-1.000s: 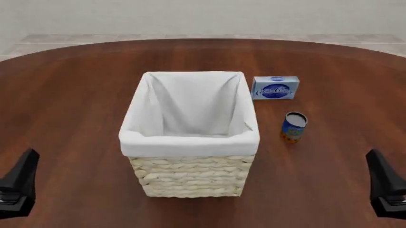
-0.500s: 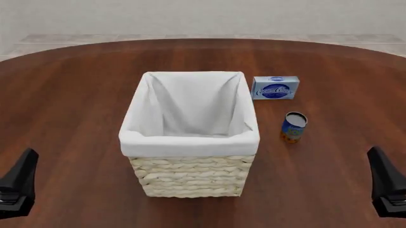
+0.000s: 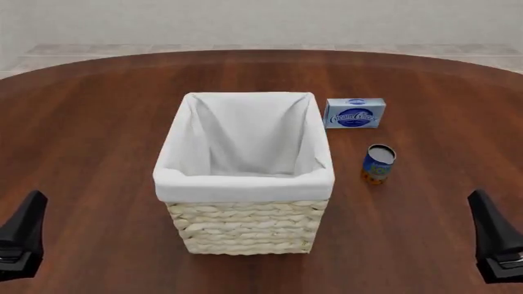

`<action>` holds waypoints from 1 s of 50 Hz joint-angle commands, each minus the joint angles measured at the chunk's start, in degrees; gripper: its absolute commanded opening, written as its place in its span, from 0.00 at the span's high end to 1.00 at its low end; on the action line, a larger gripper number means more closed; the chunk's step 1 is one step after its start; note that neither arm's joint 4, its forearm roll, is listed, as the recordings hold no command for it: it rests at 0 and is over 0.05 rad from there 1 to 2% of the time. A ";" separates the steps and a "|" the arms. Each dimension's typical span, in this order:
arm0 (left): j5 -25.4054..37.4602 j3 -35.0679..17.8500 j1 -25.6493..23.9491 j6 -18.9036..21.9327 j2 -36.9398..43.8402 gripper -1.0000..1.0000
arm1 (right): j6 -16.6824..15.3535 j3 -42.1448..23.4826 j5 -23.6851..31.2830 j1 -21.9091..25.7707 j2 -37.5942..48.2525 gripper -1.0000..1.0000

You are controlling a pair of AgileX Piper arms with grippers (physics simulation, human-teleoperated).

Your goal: Pick up the alphabet soup and put it in the basket.

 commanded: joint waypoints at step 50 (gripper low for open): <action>-0.30 0.03 0.72 -1.41 -0.02 0.00 | -1.26 -3.09 -13.11 3.96 18.27 0.00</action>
